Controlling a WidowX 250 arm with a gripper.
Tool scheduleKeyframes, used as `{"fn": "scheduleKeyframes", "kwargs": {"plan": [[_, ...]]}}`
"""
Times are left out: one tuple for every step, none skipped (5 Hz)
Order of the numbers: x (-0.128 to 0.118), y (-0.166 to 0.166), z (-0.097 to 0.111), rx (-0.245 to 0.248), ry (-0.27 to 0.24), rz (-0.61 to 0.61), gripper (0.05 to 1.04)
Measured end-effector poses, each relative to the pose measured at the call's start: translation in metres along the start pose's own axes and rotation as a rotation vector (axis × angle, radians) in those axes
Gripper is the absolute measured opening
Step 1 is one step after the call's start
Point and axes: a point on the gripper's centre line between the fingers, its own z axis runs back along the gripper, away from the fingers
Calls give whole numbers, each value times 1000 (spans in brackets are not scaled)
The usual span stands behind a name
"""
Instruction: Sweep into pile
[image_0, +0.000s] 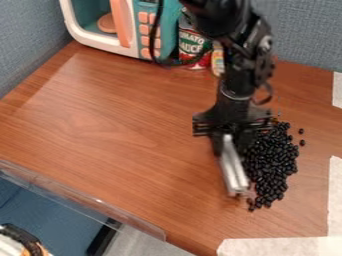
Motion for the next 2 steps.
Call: {"fn": "scheduleKeyframes", "kwargs": {"plan": [[24, 6, 15, 39, -9, -83, 349], [34, 13, 10, 105, 8, -215, 349]]}}
